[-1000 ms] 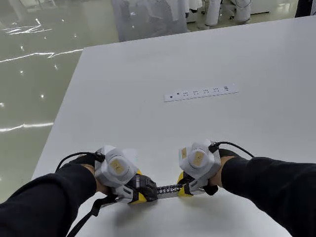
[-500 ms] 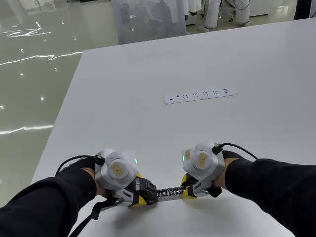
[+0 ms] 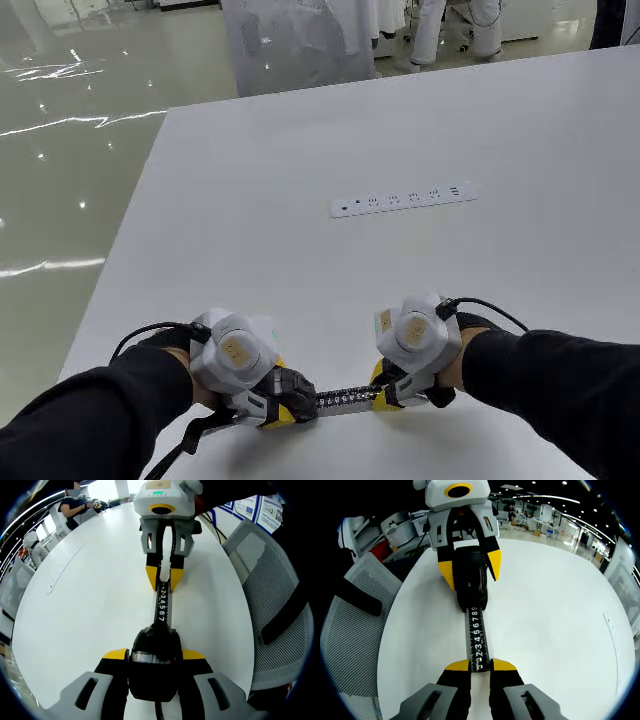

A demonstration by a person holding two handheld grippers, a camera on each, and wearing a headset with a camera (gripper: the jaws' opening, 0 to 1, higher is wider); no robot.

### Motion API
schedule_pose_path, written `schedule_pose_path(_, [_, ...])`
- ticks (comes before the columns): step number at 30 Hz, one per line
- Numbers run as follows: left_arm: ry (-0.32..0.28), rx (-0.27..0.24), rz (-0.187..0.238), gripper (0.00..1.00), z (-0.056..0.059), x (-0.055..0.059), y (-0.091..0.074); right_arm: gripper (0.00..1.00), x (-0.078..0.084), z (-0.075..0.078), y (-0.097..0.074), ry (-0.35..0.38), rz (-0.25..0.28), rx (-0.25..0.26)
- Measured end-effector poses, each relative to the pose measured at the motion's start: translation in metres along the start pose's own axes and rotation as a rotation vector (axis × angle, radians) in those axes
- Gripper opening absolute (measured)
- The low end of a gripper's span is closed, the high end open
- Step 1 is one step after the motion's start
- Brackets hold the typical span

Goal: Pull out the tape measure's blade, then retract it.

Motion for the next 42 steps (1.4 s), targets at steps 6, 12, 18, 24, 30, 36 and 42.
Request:
schedule_pose_path(6, [0.0,-0.001,0.001,0.32,0.0,0.0,0.0,0.08,0.002,0.0,-0.002,-0.007,-0.006,0.0])
schedule_pose_path(12, [0.001,-0.001,-0.002,0.32,0.001,0.0,0.0,0.08,0.005,0.0,-0.004,-0.014,-0.009,0.001])
schedule_pose_path(18, [0.001,-0.004,-0.001,0.32,0.001,0.0,0.0,0.08,0.01,0.002,-0.007,-0.013,-0.004,-0.005])
schedule_pose_path(24, [0.0,-0.004,-0.003,0.32,0.001,-0.001,0.001,0.08,0.014,0.003,-0.01,-0.004,0.001,-0.005])
schedule_pose_path(30, [-0.001,-0.005,-0.003,0.32,0.001,-0.001,0.0,0.08,0.015,0.002,-0.012,-0.01,-0.004,-0.004])
schedule_pose_path(36, [-0.003,-0.006,-0.003,0.32,0.001,-0.001,0.0,0.08,0.019,0.003,-0.014,-0.008,-0.011,-0.004])
schedule_pose_path(42, [-0.003,-0.006,-0.002,0.32,0.001,-0.001,0.0,0.08,0.02,0.004,-0.015,0.0,-0.016,-0.007])
Point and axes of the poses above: the centre of the closed fingertips' face, and the gripper's own axes: y roughly forward along the fingers, z roughly to its right, x roughly out of its underside, the point moved 10 cm from there along -y, roughly backward along the fingers, and after that the axes turned 1 degree about -z, right-handed, at the moved point
